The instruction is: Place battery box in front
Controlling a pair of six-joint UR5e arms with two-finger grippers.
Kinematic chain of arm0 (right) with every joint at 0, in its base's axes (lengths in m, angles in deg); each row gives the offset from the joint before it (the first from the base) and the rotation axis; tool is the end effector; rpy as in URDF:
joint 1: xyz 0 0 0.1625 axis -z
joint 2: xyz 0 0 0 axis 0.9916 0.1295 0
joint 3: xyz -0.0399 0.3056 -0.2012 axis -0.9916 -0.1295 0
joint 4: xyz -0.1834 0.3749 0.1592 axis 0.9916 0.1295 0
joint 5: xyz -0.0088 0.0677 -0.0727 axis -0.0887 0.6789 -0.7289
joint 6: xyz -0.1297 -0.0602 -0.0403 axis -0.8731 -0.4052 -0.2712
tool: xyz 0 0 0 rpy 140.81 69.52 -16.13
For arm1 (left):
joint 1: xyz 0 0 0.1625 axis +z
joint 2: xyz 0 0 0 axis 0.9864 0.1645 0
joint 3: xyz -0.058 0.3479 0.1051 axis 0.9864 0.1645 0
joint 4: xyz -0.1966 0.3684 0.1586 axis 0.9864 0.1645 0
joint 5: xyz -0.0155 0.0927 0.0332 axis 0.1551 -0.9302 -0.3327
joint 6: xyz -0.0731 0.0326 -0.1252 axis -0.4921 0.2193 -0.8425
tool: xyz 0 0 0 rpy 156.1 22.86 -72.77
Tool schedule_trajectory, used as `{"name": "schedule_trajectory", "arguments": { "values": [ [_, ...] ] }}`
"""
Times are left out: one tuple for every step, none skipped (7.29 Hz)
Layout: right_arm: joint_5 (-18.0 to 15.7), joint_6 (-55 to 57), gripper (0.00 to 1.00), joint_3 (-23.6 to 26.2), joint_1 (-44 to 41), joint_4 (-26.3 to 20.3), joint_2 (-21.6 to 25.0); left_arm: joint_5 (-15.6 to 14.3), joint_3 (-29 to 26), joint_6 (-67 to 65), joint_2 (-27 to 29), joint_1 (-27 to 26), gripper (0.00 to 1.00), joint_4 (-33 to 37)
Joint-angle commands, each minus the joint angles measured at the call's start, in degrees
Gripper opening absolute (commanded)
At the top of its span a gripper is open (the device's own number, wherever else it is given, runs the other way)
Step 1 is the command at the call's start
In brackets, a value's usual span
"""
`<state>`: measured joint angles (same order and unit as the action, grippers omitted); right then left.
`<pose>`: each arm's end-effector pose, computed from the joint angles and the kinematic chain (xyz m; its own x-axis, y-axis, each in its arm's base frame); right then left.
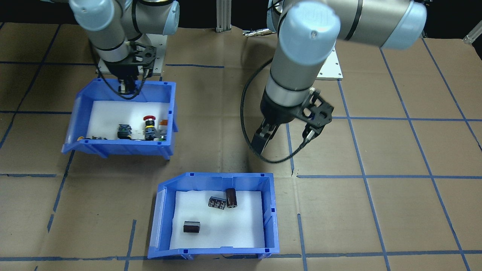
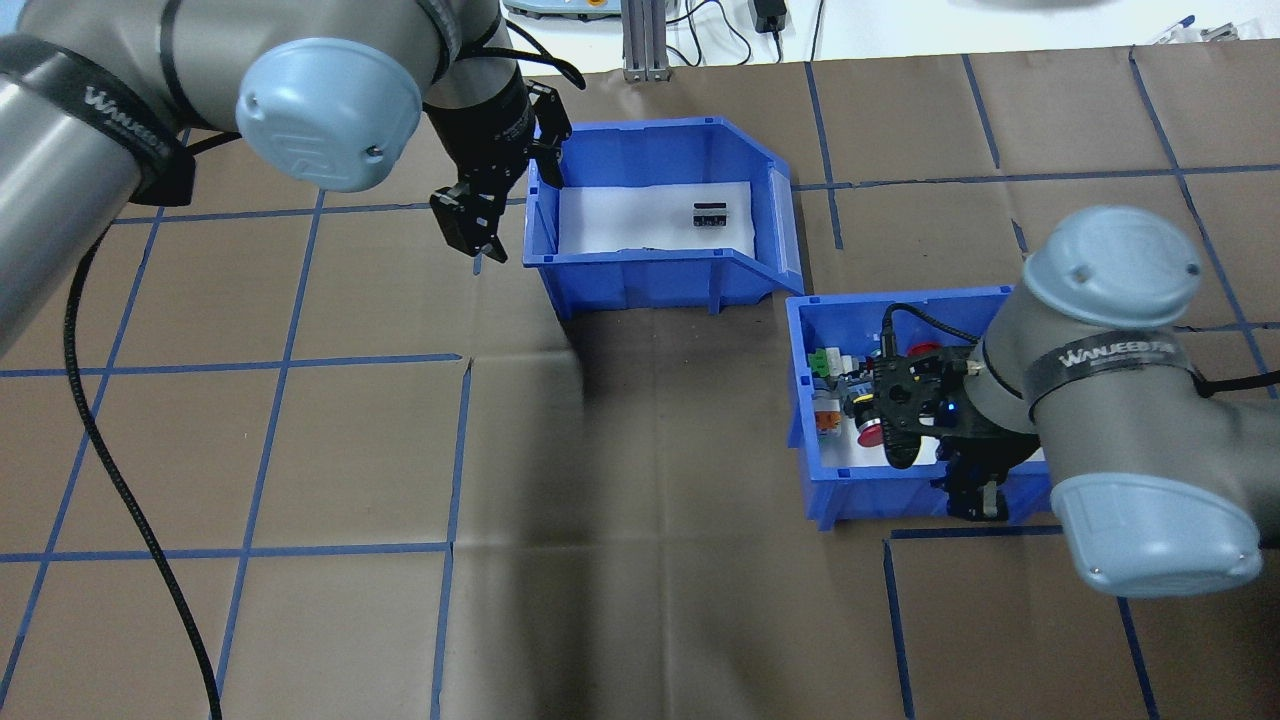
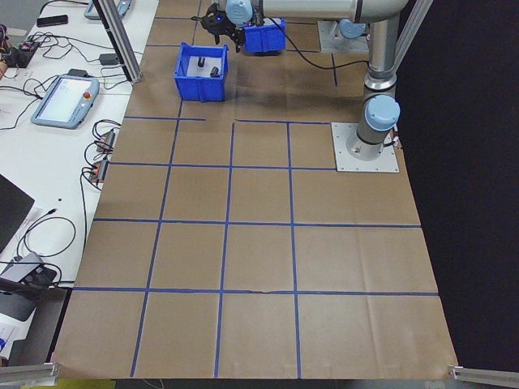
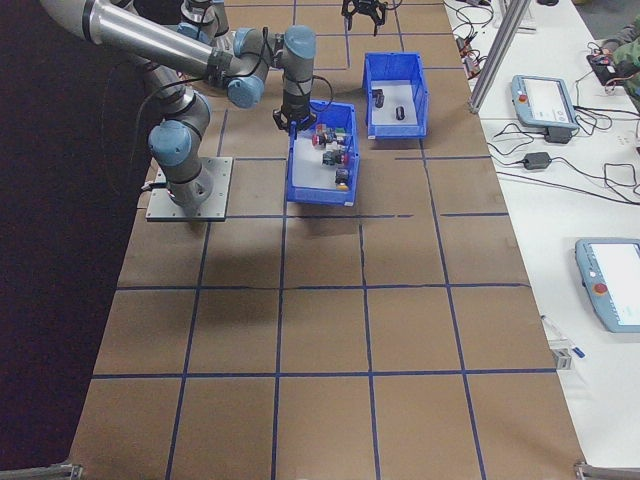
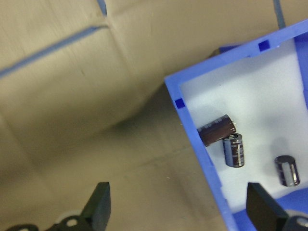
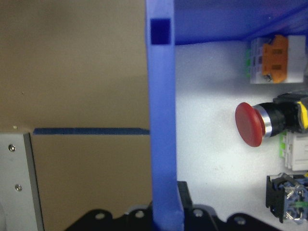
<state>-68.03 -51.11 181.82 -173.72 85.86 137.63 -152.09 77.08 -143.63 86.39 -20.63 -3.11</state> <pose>0.1375 -0.3858 0.2005 -0.0312 -0.9956 -0.0879 -0.9992 0.0288 0.0284 -0.2515 -0.5695 0.3334 -0.6363 -0.7714 0.0133 -0.7712 0.6364 0.0170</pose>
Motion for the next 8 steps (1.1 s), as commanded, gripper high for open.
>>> {"name": "schedule_trajectory", "arguments": {
  "values": [
    [0.3, 13.1, 0.09, 0.4, -12.8, 5.3, -0.4, -1.9, 2.4, 25.9, -7.0, 2.5, 0.99, 5.1],
    [0.6, 17.0, 0.09, 0.3, -17.2, 7.7, -1.0, -1.8, 4.9, 33.8, -11.0, 4.4, 0.99, 7.1],
    [1.8, 21.3, 0.09, 0.3, -21.0, 10.5, -2.3, -1.8, 8.9, 46.7, -15.1, 6.7, 0.99, 7.2],
    [2.1, 25.5, 0.09, 0.2, -24.7, 14.9, -5.2, -1.4, 13.3, 56.8, -19.3, 7.7, 0.99, 6.1],
    [2.1, 28.5, 0.09, 0.1, -28.1, 19.5, -8.0, -1.1, 17.4, 61.9, -22.4, 8.5, 0.99, 3.5],
    [2.0, 29.7, 0.09, 0.1, -30.4, 21.4, -10.4, -1.8, 20.0, 63.5, -23.3, 8.8, 0.99, -1.6],
    [1.9, 29.7, 0.09, 0.2, -30.7, 21.8, -11.6, -1.6, 20.2, 63.5, -23.5, 8.8, 0.99, -1.9],
    [1.9, 29.7, 0.11, 0.2, -30.7, 21.7, -12.2, -1.6, 20.4, 63.5, -23.6, 8.7, 0.99, -1.9]
  ]
}}
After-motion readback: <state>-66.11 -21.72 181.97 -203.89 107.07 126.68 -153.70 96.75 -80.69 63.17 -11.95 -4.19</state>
